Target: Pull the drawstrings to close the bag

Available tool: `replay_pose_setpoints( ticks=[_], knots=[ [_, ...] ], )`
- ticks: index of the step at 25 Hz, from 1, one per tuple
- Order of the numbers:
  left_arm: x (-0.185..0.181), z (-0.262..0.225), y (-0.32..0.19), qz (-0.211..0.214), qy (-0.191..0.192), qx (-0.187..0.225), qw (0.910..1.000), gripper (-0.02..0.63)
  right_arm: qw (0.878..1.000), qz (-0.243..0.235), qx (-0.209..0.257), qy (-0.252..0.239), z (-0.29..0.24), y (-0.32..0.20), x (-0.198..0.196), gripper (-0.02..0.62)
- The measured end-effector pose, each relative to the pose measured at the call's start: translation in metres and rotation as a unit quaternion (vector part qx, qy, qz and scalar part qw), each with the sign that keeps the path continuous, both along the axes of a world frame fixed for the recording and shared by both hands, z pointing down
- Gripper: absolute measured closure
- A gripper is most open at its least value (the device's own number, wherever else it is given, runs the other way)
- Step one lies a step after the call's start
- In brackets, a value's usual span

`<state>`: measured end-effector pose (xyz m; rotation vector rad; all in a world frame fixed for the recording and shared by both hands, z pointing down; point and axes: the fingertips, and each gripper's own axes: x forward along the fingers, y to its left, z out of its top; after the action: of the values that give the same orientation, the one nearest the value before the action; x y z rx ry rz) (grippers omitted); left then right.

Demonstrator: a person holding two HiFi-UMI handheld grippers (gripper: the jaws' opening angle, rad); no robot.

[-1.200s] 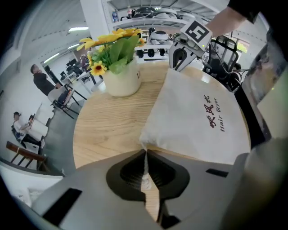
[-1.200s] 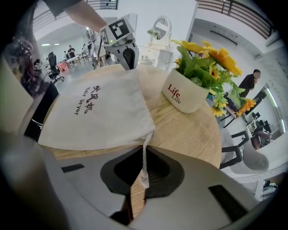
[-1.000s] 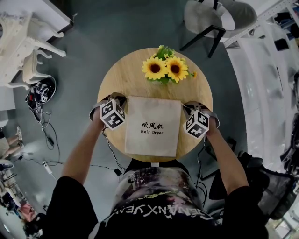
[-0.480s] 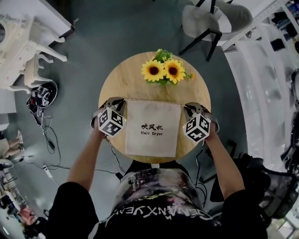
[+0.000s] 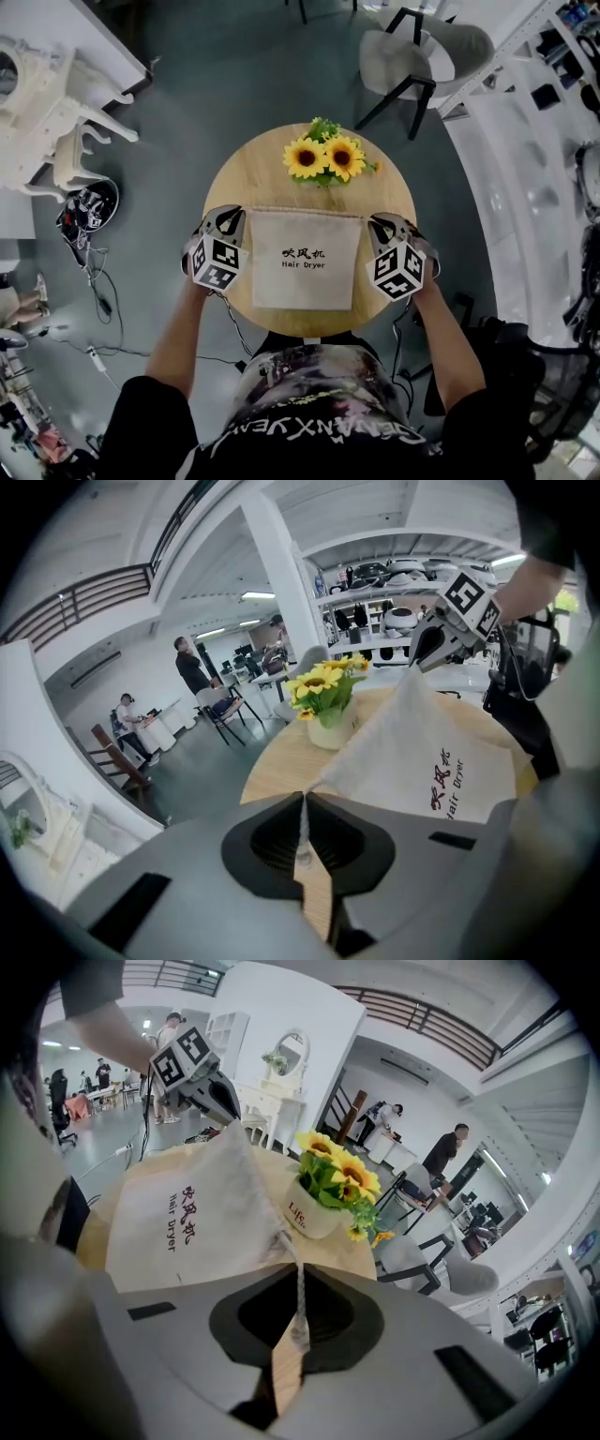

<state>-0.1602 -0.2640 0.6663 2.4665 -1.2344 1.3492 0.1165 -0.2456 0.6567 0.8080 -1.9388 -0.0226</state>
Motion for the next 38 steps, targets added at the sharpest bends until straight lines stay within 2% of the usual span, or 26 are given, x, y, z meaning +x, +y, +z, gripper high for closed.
replay_pose_setpoints(
  ticks=[5,20,38],
  knots=[
    [-0.001,-0.031,-0.006,-0.010,0.011,0.034,0.9993,0.586,0.999,0.005,0.032,-0.010,-0.030,-0.006,-0.001,0.594],
    [0.000,-0.099,-0.019,-0.012,0.015,0.098,0.9950,0.586,0.994,0.008,0.104,-0.019,-0.104,-0.019,0.002,0.594],
    [-0.005,-0.191,-0.037,-0.010,0.018,0.189,0.9818,0.586,0.980,0.014,0.197,-0.019,-0.196,-0.033,-0.002,0.594]
  ],
)
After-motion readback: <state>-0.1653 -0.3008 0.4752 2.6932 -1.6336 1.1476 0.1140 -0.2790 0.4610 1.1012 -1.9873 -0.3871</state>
